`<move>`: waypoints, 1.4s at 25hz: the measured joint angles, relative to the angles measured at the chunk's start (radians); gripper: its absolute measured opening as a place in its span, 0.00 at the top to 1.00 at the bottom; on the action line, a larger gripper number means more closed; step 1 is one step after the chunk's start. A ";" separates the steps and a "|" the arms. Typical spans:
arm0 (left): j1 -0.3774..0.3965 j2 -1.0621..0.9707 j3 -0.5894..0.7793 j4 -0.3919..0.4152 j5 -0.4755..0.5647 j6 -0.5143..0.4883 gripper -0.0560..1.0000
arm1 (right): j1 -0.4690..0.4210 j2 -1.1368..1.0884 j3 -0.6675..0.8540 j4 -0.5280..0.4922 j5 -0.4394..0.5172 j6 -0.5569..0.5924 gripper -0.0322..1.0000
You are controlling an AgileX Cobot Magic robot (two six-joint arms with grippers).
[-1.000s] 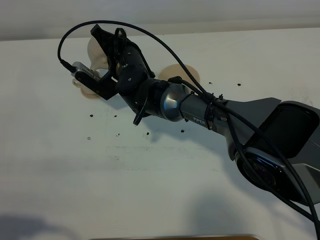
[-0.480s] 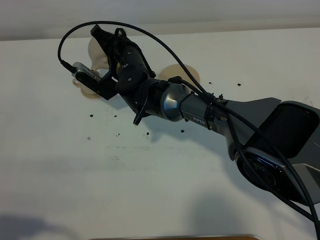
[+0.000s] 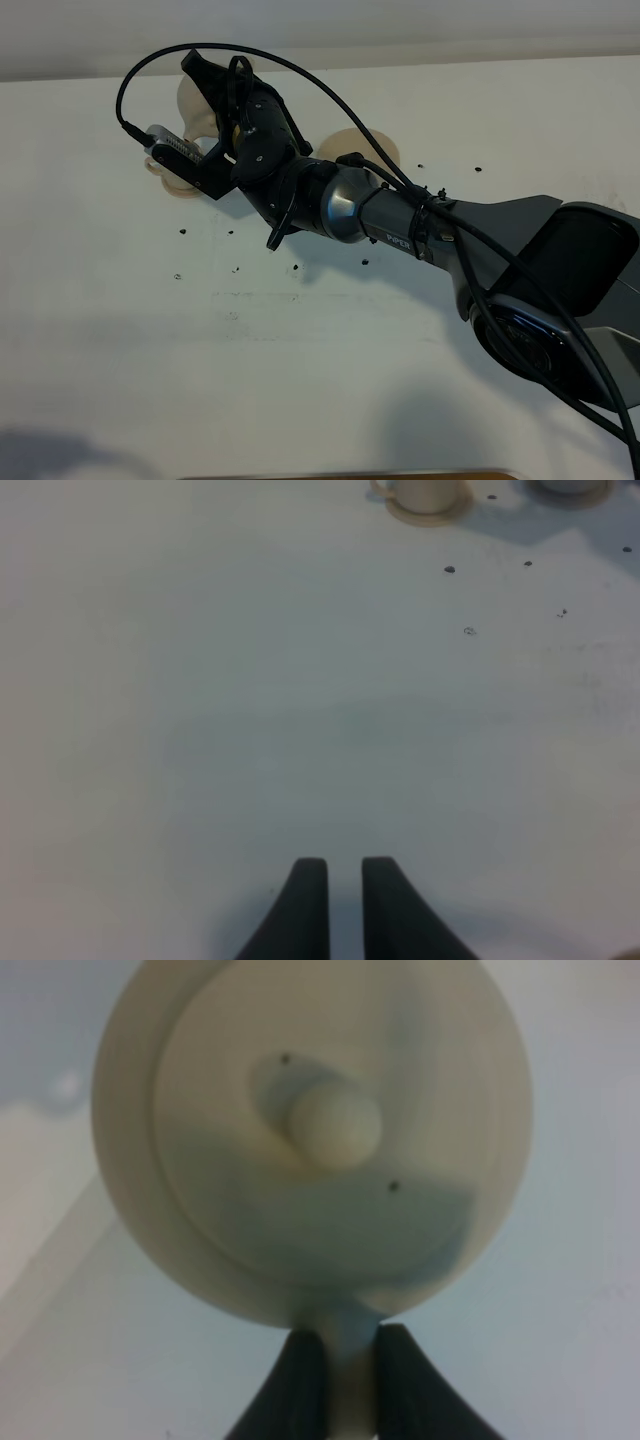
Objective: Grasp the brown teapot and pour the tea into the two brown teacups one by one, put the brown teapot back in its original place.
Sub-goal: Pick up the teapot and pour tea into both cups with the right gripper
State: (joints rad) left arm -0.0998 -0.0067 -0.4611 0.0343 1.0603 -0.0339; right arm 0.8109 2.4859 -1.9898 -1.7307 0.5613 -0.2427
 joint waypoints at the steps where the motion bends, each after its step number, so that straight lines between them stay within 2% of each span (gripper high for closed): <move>1: 0.000 0.000 0.000 0.000 0.000 0.000 0.88 | 0.000 0.000 0.000 0.000 0.000 -0.001 0.85; 35: 0.000 0.000 0.000 0.000 0.000 0.000 0.88 | 0.009 0.000 0.000 0.000 0.002 -0.002 0.85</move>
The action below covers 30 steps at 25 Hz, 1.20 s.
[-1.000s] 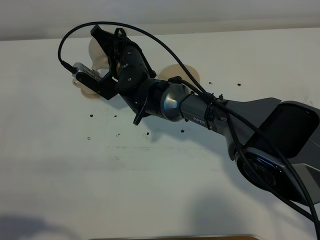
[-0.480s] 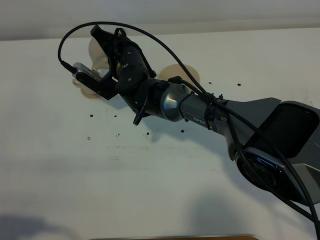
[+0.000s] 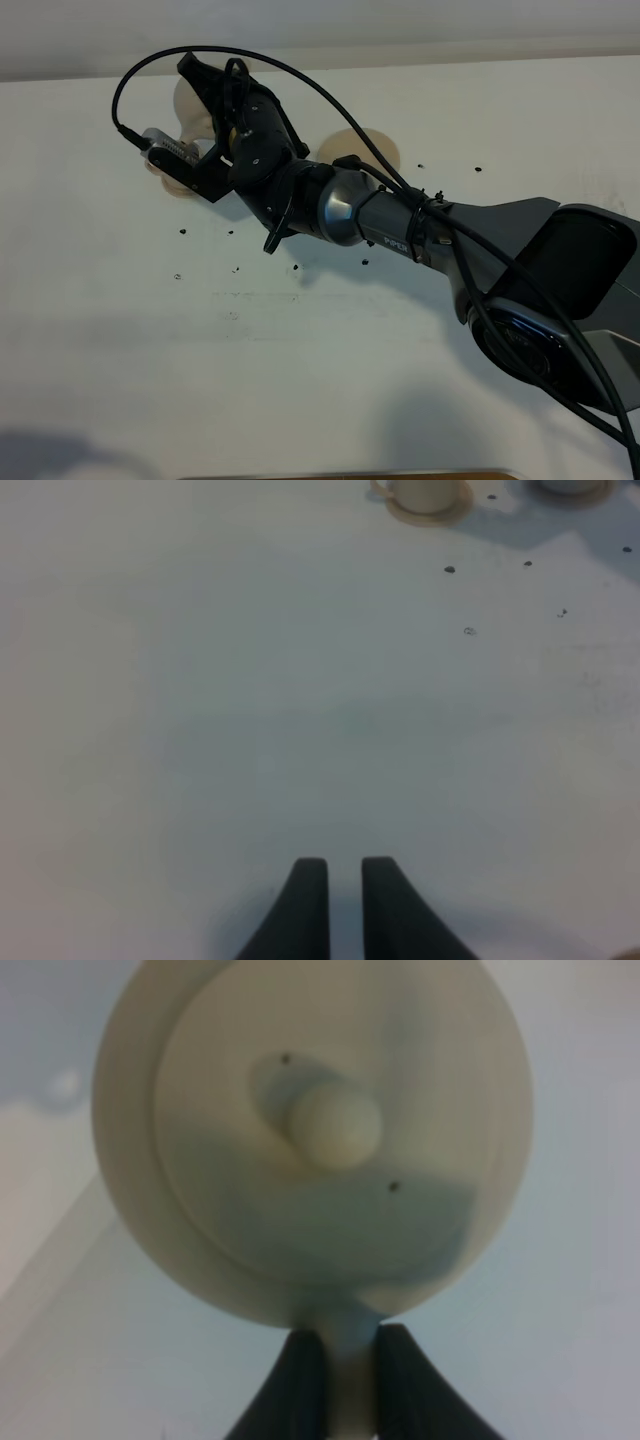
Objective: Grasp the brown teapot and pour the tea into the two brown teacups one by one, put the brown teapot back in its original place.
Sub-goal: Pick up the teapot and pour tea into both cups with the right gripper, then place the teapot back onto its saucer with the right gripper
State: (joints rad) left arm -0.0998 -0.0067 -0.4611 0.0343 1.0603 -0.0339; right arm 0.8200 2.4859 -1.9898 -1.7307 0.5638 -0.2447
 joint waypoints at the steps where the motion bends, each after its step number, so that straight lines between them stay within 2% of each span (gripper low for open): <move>1: 0.000 0.000 0.000 0.000 0.000 0.000 0.88 | 0.001 0.000 0.000 0.000 0.000 0.000 0.85; 10: 0.000 0.000 0.000 0.000 0.000 0.000 0.88 | 0.001 0.000 0.000 0.000 0.000 0.006 0.85; 14: 0.000 0.000 0.000 0.000 0.000 0.000 0.88 | 0.001 0.000 0.000 0.000 0.000 0.070 0.85; 22: 0.000 0.000 0.000 0.000 0.000 0.000 0.88 | 0.001 0.000 -0.001 0.005 0.015 0.331 0.85; 30: 0.000 0.000 0.000 0.000 0.000 0.000 0.88 | -0.003 0.000 -0.001 0.128 0.024 0.603 0.85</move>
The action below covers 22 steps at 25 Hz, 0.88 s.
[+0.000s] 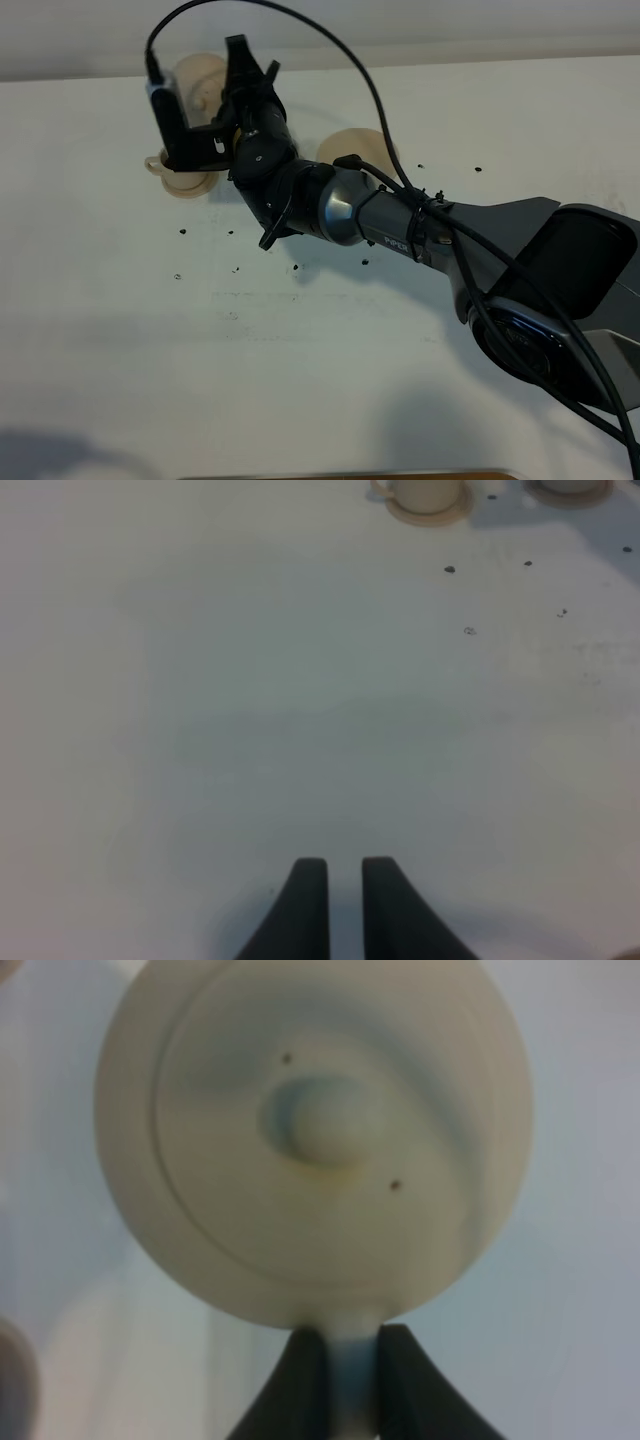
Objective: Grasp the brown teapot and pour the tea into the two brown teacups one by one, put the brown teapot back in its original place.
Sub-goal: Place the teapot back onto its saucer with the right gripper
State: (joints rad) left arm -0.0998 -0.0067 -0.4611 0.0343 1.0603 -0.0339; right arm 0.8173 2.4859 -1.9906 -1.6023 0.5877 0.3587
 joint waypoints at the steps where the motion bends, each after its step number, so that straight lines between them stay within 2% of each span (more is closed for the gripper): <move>1: 0.000 0.000 0.000 0.000 0.000 0.000 0.88 | -0.002 0.000 0.000 0.016 0.005 0.027 0.85; 3: 0.000 0.000 0.000 0.000 0.000 0.000 0.88 | -0.007 -0.003 0.000 0.058 0.015 0.075 0.85; 6: 0.000 0.000 0.000 0.000 0.000 0.000 0.88 | -0.010 -0.026 0.000 0.174 0.022 0.125 0.85; 9: 0.000 0.000 0.000 0.000 0.000 0.000 0.88 | -0.017 -0.074 0.000 0.338 0.022 0.139 0.85; 12: 0.000 0.000 0.000 0.000 0.000 0.000 0.88 | -0.029 -0.131 -0.004 0.553 0.034 0.123 0.85; 15: 0.000 0.000 0.000 0.000 0.000 0.000 0.88 | -0.036 -0.181 -0.004 0.781 0.072 0.039 0.85; 22: 0.000 0.000 0.000 0.000 0.000 0.000 0.88 | -0.032 -0.233 -0.006 1.282 0.206 -0.285 0.85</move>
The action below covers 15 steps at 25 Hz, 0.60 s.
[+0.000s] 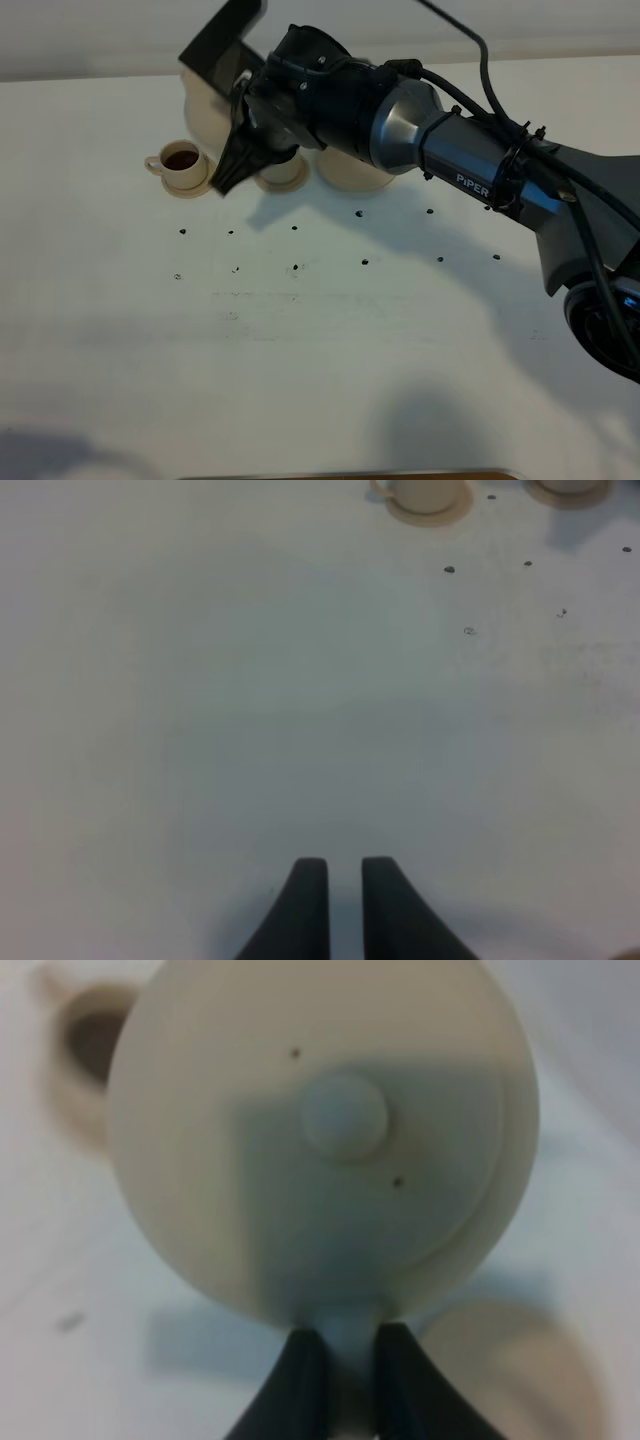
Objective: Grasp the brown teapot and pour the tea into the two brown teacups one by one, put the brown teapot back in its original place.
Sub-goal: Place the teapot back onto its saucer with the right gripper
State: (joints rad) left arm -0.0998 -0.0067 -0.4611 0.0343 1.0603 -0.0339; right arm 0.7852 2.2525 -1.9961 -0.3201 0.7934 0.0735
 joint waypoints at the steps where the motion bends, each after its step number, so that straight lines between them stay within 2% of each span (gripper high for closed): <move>1: 0.000 0.000 0.000 0.000 0.000 0.000 0.88 | 0.003 0.000 0.000 0.045 0.015 -0.039 0.85; 4: 0.000 0.000 0.000 0.000 0.000 0.000 0.88 | 0.012 0.008 0.000 0.179 0.035 -0.109 0.85; 8: 0.000 0.000 0.000 0.000 0.000 0.000 0.88 | 0.018 0.023 0.000 0.288 0.034 -0.175 0.85; 15: 0.000 0.000 0.000 0.000 0.000 0.000 0.88 | 0.020 0.120 -0.001 0.332 0.012 -0.203 0.85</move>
State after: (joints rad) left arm -0.0998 -0.0067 -0.4611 0.0343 1.0603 -0.0339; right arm 0.8052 2.3723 -1.9970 0.0124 0.8056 -0.1295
